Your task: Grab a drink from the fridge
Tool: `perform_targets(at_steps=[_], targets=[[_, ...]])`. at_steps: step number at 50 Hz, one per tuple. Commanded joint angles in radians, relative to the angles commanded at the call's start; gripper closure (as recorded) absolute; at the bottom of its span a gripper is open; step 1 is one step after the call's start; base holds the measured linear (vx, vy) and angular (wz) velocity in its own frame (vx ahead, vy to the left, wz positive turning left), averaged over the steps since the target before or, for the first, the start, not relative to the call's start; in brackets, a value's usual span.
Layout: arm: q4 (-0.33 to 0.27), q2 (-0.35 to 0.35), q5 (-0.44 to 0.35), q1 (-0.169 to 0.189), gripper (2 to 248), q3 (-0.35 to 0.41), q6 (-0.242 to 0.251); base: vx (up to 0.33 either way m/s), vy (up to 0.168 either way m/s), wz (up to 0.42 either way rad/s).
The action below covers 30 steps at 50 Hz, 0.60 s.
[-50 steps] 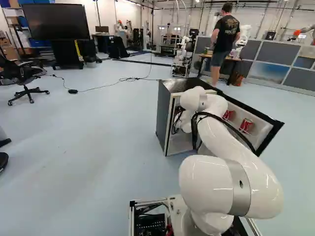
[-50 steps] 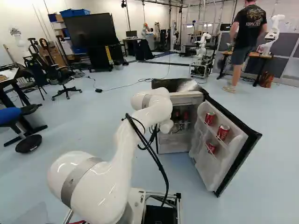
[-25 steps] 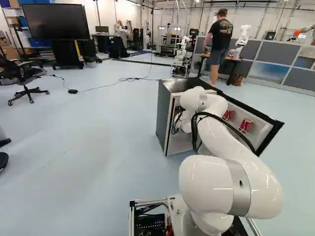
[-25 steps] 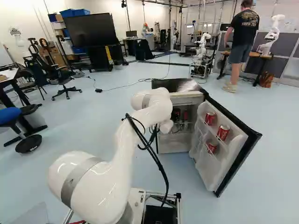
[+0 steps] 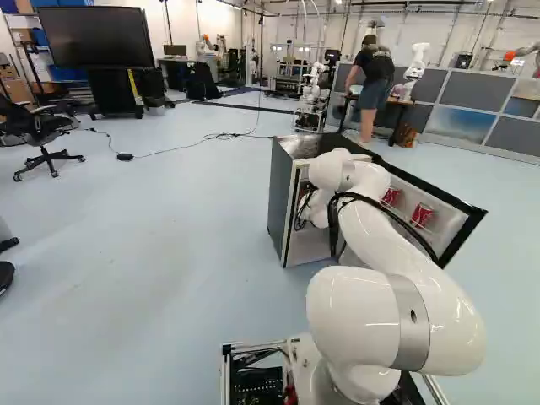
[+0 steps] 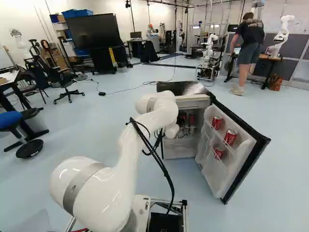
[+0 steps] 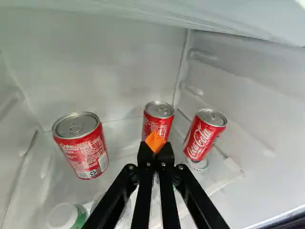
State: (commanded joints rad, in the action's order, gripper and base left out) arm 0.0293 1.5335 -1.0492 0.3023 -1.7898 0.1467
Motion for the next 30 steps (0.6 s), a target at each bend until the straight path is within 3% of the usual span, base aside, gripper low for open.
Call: perform_targets(at_steps=[15,16,21,22,26,27,30], targets=[[0.0,0.0,0.0,0.0,229,0.0,0.0,0.0,0.0,0.0],[0.0,0.0,0.0,0.0,202,0.0,0.0,0.0,0.0,0.0],[0.0,0.0,0.0,0.0,202,0.0,0.0,0.0,0.0,0.0],[0.0,0.0,0.0,0.0,168,0.0,0.0,0.0,0.0,0.0],[0.0,0.0,0.0,0.0,168,0.0,0.0,0.0,0.0,0.0],[0.0,0.0,0.0,0.0,132,0.0,0.0,0.0,0.0,0.0],[0.0,0.0,0.0,0.0,132,0.0,0.0,0.0,0.0,0.0]])
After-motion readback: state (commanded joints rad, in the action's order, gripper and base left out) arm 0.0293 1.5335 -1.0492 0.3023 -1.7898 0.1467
